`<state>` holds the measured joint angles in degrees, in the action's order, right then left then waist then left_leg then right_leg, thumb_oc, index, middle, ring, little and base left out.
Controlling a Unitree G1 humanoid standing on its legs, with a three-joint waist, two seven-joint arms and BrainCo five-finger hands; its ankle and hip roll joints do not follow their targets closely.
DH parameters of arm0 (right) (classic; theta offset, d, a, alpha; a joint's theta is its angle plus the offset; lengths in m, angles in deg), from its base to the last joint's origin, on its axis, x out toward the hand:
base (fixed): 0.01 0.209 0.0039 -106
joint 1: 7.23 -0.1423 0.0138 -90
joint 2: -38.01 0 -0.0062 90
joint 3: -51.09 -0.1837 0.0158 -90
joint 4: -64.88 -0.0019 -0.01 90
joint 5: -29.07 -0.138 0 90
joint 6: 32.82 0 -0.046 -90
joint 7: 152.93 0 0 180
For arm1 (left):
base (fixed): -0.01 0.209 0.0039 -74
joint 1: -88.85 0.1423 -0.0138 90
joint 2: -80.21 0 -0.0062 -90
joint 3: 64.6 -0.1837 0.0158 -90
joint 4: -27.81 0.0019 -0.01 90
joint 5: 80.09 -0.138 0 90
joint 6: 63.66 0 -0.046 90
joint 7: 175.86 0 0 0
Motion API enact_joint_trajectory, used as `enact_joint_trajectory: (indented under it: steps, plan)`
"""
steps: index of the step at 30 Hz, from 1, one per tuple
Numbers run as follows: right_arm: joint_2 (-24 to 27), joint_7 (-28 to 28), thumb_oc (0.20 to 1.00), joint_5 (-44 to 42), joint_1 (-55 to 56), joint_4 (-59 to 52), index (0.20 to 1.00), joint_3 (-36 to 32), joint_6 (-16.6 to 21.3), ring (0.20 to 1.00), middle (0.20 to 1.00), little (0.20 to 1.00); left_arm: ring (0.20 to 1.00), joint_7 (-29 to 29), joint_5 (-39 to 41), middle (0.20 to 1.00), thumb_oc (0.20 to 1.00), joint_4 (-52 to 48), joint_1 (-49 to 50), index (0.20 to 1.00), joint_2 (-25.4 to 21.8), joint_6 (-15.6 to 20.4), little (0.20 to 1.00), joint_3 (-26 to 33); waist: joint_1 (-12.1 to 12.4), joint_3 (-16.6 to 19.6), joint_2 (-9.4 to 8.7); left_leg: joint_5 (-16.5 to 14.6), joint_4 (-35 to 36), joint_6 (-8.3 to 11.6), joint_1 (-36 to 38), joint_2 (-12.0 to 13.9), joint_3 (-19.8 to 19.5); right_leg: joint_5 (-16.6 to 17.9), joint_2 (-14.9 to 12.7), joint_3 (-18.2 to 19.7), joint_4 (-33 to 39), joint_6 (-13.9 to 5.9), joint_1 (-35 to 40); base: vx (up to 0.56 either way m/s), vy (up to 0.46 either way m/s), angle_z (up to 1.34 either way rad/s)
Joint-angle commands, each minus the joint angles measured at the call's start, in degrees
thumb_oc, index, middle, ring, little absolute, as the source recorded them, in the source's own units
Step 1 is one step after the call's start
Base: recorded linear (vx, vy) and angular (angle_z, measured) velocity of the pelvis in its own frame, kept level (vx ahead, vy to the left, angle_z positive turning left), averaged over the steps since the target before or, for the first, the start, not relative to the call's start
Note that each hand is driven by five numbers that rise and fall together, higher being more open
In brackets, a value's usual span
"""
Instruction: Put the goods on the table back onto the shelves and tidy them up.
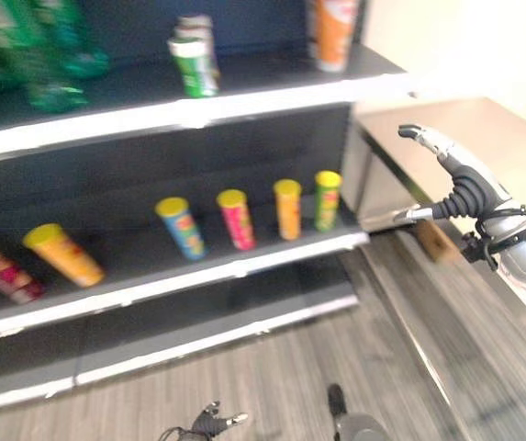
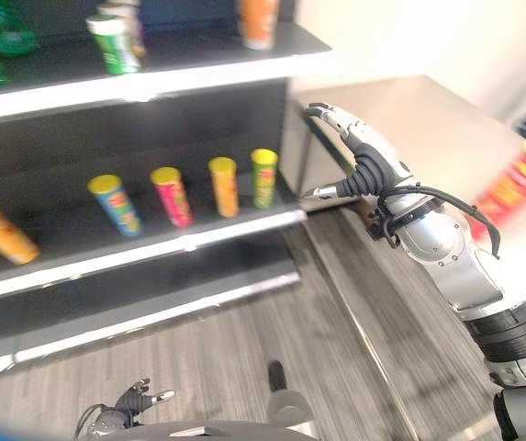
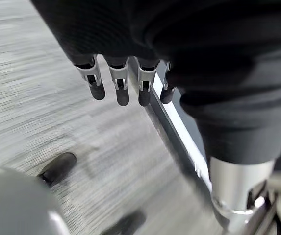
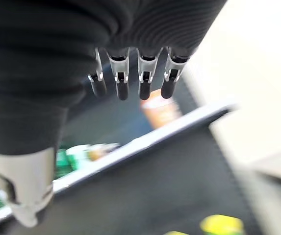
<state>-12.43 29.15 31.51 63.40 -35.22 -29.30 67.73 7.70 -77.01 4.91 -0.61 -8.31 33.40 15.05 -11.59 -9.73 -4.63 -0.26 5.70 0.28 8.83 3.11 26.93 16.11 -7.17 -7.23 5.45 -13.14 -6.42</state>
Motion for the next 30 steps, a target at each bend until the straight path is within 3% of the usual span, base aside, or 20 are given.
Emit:
enact_joint_trajectory:
  steps: [1,3,5,7,11,12,15,19,20,24,26,27,28,29,30]
  plan:
    - [2.03,2.16,1.0,0.6,-7.81,-0.54,1.0,-3.59,2.22,1.0,1.0,1.0,1.0,-0.47,-2.18,1.0,1.0,0.67,-2.88,1.0,-2.63,0.97,1.0,-0.8,4.09,-1.25,1.14,-6.87,-0.91,0.45,2.5,1.15,-6.66,-15.7,-8.22,-4.94,-13.04,1.01,1.89,-0.06,-0.019,-0.49]
    - [2.35,2.11,1.0,0.49,-7.07,-0.62,1.0,-4.65,2.25,1.0,1.0,1.0,1.0,-0.64,-1.96,1.0,1.0,0.15,-2.85,1.0,-2.77,0.88,1.0,-0.64,4.55,-0.65,1.0,-6.76,-1.19,0.39,2.05,1.39,-5.1,-15.43,-10.09,-7.27,-13.47,1.39,3.48,-0.06,-0.051,-0.64]
    - [2.13,2.7,1.0,0.58,-4.67,-0.24,1.0,-7.46,2.14,1.0,1.0,1.0,1.0,-0.76,-1.68,1.0,1.0,-0.18,-2.46,1.0,-3.0,1.02,1.0,0.04,5.47,0.88,0.33,-6.83,-1.43,0.7,1.37,1.51,-3.23,-12.65,-13.04,-8.83,-11.98,0.28,5.76,-0.01,-0.128,-0.43]
    - [2.44,4.03,1.0,2.13,-1.22,0.05,1.0,-11.82,1.38,1.0,1.0,1.0,1.0,-0.77,-1.9,1.0,1.0,-0.32,-2.27,1.0,-3.09,1.01,1.0,0.62,5.8,1.64,-0.64,-6.74,-1.77,1.49,0.84,2.08,-2.53,-9.56,-13.76,-7.83,-8.71,-1.06,5.98,0.07,-0.259,-0.47]
    - [3.41,5.35,1.0,2.04,4.22,0.74,1.0,-18.44,0.72,1.0,1.0,1.0,1.0,-0.55,-1.63,1.0,1.0,0.32,-2.62,1.0,-3.68,0.94,1.0,1.9,5.81,2.88,-1.78,-6.41,-2.49,3.33,1.49,3.39,-2.72,-11.69,-11.33,-9.49,-4.66,-1.37,8.57,0.1,-0.275,-0.36]
    - [3.85,6.05,1.0,1.48,5.41,0.95,1.0,-20.43,0.82,1.0,1.0,1.0,1.0,-0.36,-1.28,1.0,1.0,0.24,-2.77,1.0,-3.27,0.86,1.0,1.75,5.49,2.94,-1.69,-5.84,-2.41,4.35,1.9,4.82,-3.08,-13.18,-9.9,-9.88,-4.63,-0.65,9.21,0.04,-0.226,-0.1]
    - [4.12,6.46,1.0,0.65,6.66,1.2,1.0,-22.33,1.05,1.0,1.0,1.0,1.0,-0.32,-1.06,1.0,1.0,0.16,-2.75,1.0,-2.87,0.77,1.0,1.5,5.01,3.0,-1.13,-5.08,-2.44,5.38,1.97,6.51,-3.41,-14.92,-8.18,-10.36,-4.36,0.42,9.86,0.03,-0.204,-0.02]
    - [4.3,7.75,1.0,-1.59,7.28,1.07,1.0,-25.02,2.2,1.0,1.0,1.0,1.0,-0.11,0.49,1.0,1.0,-0.09,-2.48,1.0,-1.88,0.54,1.0,1.78,4.23,2.87,0.71,-3.28,-4.29,7.74,1.76,10.96,-4.17,-18.82,-3.61,-10.4,-3.73,3.27,11.27,0.05,-0.288,0.07]
    - [4.16,8.41,1.0,-2.01,7.6,1.01,1.0,-25.99,2.44,1.0,1.0,1.0,1.0,-0.19,1.16,1.0,1.0,-0.41,-2.32,1.0,-1.71,0.54,1.0,2.15,4.13,2.55,1.41,-3.19,-6.9,8.5,1.01,12.73,-4.75,-20.16,-1.79,-10.46,-2.98,4.55,12.31,0.05,-0.307,0.03]
    - [3.6,9.27,1.0,-2.72,7.93,1.41,1.0,-27.24,2.62,1.0,1.0,1.0,1.0,-0.44,2.6,1.0,1.0,-1.28,-1.81,1.0,-1.59,0.52,1.0,2.81,4.37,1.54,1.93,-0.9,-14.81,9.83,-1.88,15.68,-6.92,-21.8,0.92,-10.78,-0.96,6.81,14.67,0.03,-0.202,0.0]
    - [3.53,9.62,1.0,-2.58,8.34,1.2,1.0,-28.07,2.27,1.0,1.0,1.0,1.0,-0.37,3.49,1.0,1.0,-2.44,-1.86,1.0,-1.59,0.41,1.0,2.99,4.93,-0.12,1.57,2.92,-22.76,10.05,-4.62,17.83,-10.01,-22.8,2.72,-10.19,-0.52,8.82,16.46,0.04,-0.188,-0.01]
    - [3.36,9.97,1.0,-2.86,8.16,1.36,1.0,-28.03,2.35,1.0,1.0,1.0,1.0,-0.09,3.84,1.0,1.0,-2.68,-1.96,1.0,-1.53,0.37,1.0,3.0,5.31,-0.82,1.24,3.83,-26.34,9.92,-6.26,17.64,-11.77,-23.02,3.0,-10.03,-0.45,9.25,17.03,0.04,-0.181,-0.06]
    - [3.57,10.67,1.0,-2.33,7.54,2.31,1.0,-27.34,1.85,1.0,1.0,1.0,1.0,-0.02,4.7,1.0,1.0,-3.28,-1.92,1.0,-1.45,0.43,1.0,3.21,6.2,-1.5,0.59,2.46,-26.49,8.87,-8.6,14.89,-14.87,-23.43,2.73,-9.79,-0.45,9.21,16.75,0.02,-0.103,-0.15]
    - [3.57,10.67,1.0,-2.33,7.53,2.32,1.0,-27.32,1.85,1.0,1.0,1.0,1.0,-0.02,4.7,1.0,1.0,-3.28,-1.92,1.0,-1.45,0.43,1.0,3.22,6.15,-1.43,0.55,2.51,-26.44,8.84,-8.68,14.83,-14.9,-23.42,2.68,-9.84,-0.45,9.19,16.68,0.1,0.001,-0.43]
    - [3.71,10.12,1.0,-2.78,7.51,2.47,1.0,-27.27,1.52,1.0,1.0,1.0,1.0,0.19,5.3,1.0,1.0,-3.33,-2.53,1.0,-1.12,0.82,1.0,2.33,7.5,-1.27,0.31,-2.51,-17.7,8.45,-10.86,9.51,-20.78,-23.64,2.26,-7.85,-0.45,7.78,16.34,0.12,0.085,-0.27]
